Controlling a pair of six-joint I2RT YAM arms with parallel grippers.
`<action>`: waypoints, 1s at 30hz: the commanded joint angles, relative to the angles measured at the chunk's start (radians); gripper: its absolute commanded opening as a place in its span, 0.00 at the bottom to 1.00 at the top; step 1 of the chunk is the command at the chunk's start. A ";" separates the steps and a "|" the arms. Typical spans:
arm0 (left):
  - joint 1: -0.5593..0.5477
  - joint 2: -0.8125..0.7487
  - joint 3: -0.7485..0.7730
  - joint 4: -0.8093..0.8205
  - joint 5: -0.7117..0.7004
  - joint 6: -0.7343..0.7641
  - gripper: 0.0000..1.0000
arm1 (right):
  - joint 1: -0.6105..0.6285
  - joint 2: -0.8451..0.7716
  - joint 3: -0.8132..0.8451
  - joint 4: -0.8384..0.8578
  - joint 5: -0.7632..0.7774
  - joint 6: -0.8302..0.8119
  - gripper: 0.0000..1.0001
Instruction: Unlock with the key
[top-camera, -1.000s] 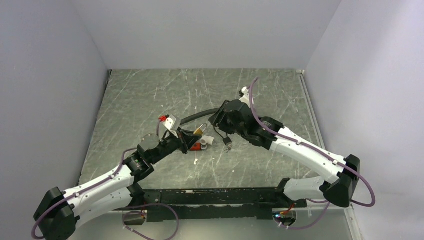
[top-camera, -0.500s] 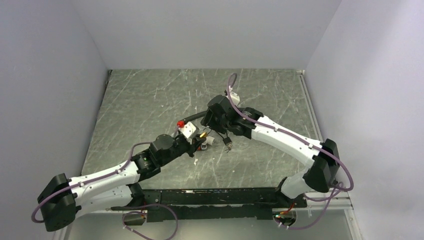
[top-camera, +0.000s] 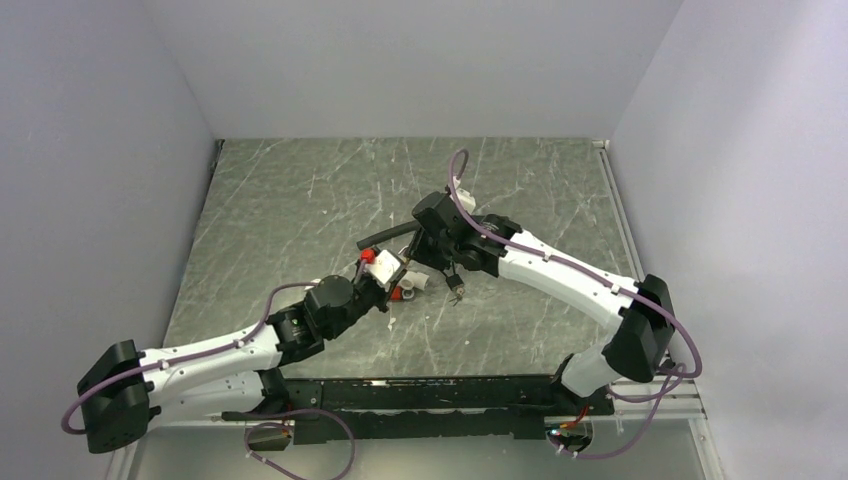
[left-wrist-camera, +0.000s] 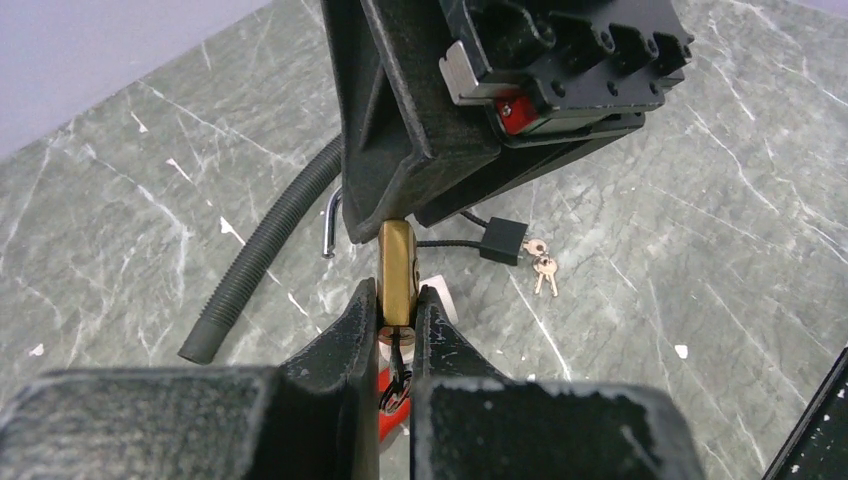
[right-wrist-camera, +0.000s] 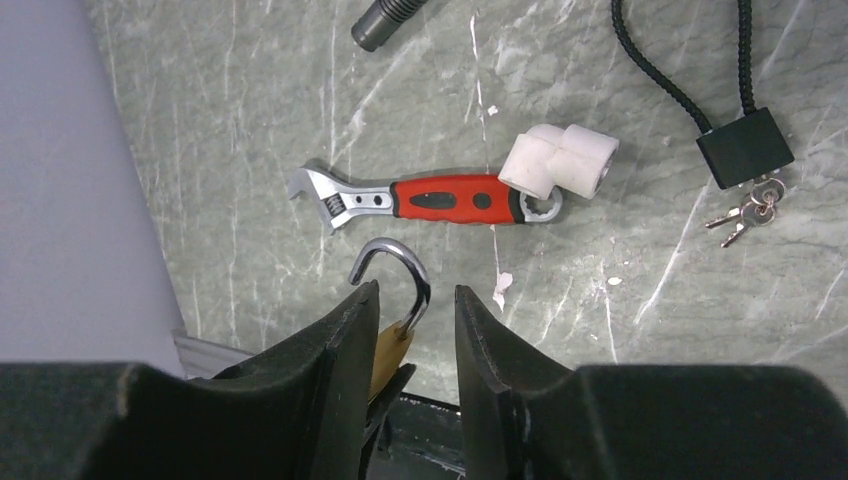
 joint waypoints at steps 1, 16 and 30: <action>-0.005 -0.062 0.026 0.093 -0.037 0.019 0.00 | 0.003 0.015 0.005 0.001 -0.038 -0.034 0.35; -0.005 -0.156 0.011 0.061 0.083 -0.013 0.00 | -0.015 0.002 0.019 -0.005 -0.017 -0.095 0.48; 0.450 0.084 0.120 -0.029 0.098 -0.387 0.00 | -0.258 -0.259 -0.077 -0.017 0.225 -0.173 0.91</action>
